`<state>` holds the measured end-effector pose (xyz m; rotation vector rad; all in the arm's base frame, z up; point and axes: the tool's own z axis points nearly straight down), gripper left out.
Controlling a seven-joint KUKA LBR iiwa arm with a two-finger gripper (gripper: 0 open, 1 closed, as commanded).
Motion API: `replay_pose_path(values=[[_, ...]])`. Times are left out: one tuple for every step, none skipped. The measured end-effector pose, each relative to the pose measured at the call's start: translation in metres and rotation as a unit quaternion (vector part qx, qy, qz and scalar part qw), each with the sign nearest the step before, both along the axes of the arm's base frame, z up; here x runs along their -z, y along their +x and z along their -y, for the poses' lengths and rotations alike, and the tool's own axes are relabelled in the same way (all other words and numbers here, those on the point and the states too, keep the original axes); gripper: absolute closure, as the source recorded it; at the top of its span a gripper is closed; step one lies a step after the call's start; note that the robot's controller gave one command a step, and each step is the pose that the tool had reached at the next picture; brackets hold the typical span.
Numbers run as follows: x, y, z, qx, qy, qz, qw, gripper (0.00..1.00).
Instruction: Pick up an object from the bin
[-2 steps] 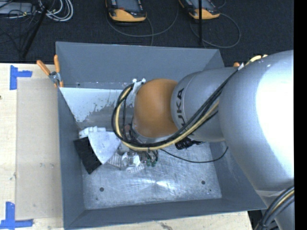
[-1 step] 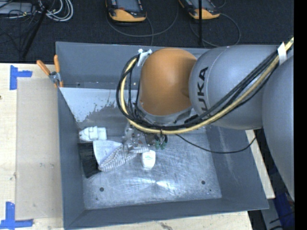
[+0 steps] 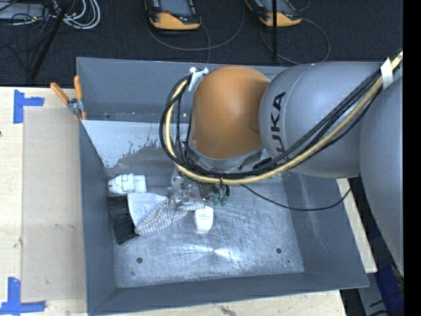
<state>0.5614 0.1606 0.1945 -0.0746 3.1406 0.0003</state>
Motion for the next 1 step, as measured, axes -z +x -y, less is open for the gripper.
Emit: replay_pose_path(values=[[-0.0362, 0.0014, 0.0008, -0.029, -0.001, -0.0032, 0.9996, 1.00]])
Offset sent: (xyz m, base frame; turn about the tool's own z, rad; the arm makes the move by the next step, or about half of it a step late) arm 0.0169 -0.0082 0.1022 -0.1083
